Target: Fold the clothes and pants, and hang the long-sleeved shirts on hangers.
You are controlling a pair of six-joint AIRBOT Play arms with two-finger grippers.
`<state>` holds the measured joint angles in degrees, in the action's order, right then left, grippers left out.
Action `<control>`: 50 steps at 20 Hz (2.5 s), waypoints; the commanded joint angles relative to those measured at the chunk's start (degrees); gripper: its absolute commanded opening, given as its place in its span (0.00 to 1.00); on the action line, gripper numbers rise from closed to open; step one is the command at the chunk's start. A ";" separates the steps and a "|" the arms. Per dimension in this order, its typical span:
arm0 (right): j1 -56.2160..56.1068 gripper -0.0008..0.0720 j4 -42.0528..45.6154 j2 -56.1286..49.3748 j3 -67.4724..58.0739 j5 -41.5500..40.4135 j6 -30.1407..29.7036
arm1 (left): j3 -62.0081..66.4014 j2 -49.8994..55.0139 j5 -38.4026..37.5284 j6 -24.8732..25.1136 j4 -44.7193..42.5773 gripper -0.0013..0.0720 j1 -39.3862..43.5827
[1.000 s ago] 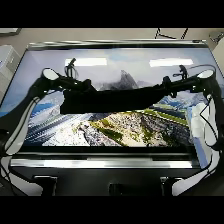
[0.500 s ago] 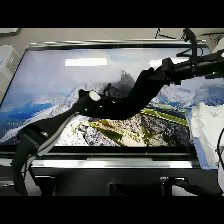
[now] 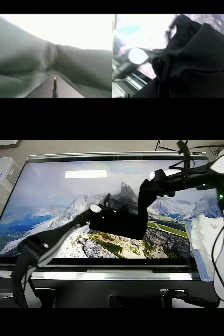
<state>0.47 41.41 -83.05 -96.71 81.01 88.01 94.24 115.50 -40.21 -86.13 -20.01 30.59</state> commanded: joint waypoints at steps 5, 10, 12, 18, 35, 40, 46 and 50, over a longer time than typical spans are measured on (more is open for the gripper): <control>-12.11 0.06 -6.29 -16.63 -0.04 -11.13 -1.90 | 0.04 -22.93 -23.93 -4.24 -39.74 0.04 -28.48; -21.22 0.48 -9.33 -27.96 -0.04 -21.75 3.82 | 0.00 -36.46 -31.28 -1.55 -48.19 0.04 -34.42; -21.66 0.98 -13.75 -29.57 -0.04 -22.84 2.14 | 0.00 -39.01 -32.44 -0.63 -48.19 0.04 -34.42; -2.69 0.97 6.64 -20.55 -0.07 -4.92 4.09 | 0.00 -40.44 -36.74 1.33 -48.19 0.04 -34.42; 4.39 0.05 -9.44 -15.12 32.28 -19.52 -15.34 | 0.00 -40.37 -36.74 1.09 -48.15 0.05 -29.57; 13.97 0.06 -11.32 -8.37 18.23 -11.76 -15.82 | 0.00 -40.37 -36.65 1.18 -48.17 0.05 -28.96; 29.99 0.06 0.50 -0.96 -0.07 -0.52 -0.85 | 0.00 -40.37 -35.21 2.05 -48.17 0.05 -28.96; 40.50 0.06 3.15 1.77 -7.67 3.48 4.17 | 0.00 -40.37 -34.95 3.76 -48.17 0.05 -28.96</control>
<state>33.78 41.17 -83.40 -98.65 80.40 87.07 94.26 75.11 -75.50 -83.33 -68.18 1.58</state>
